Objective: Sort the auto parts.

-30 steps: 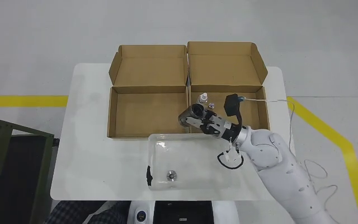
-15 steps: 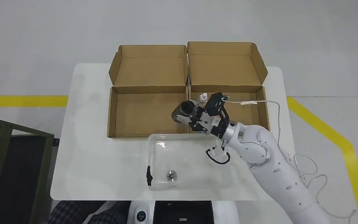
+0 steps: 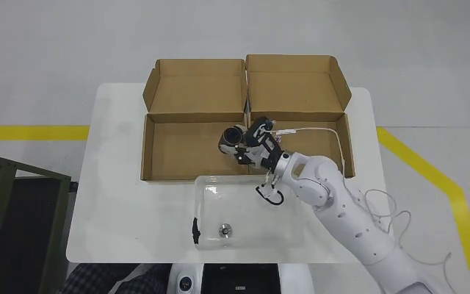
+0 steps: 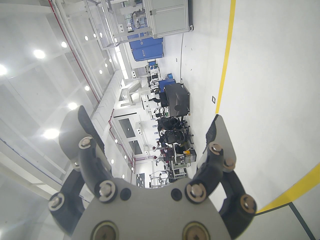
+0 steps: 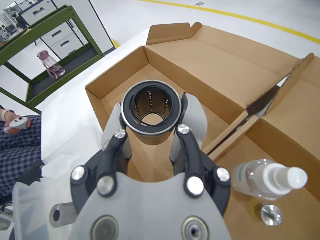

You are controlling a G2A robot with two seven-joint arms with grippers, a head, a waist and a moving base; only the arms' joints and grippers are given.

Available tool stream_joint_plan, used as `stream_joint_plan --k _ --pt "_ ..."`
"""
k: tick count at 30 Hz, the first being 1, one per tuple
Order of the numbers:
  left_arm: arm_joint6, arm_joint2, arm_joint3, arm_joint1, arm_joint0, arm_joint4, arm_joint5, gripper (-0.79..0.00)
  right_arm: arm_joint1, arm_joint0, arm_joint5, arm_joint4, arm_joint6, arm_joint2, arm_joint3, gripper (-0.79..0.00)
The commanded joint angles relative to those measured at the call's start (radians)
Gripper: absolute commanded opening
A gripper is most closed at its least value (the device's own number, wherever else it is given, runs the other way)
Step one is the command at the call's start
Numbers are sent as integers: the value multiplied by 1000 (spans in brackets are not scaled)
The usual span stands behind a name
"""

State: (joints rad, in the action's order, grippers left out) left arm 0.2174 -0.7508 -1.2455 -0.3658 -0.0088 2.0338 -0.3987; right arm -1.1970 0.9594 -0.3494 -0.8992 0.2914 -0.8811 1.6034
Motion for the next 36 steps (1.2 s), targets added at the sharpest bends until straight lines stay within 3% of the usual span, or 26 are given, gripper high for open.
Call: stream_joint_plan --k 1,19,36 --pt "0 0 0 0 0 0 0 0 -7 -19 16 -18 1 16 -15 -785" --pt "0 0 0 0 0 0 0 0 -81 -152 150 -149 36 136 -170 -785" --pt "0 0 0 0 0 0 0 0 -137 -213 210 -249 89 192 -272 -785"
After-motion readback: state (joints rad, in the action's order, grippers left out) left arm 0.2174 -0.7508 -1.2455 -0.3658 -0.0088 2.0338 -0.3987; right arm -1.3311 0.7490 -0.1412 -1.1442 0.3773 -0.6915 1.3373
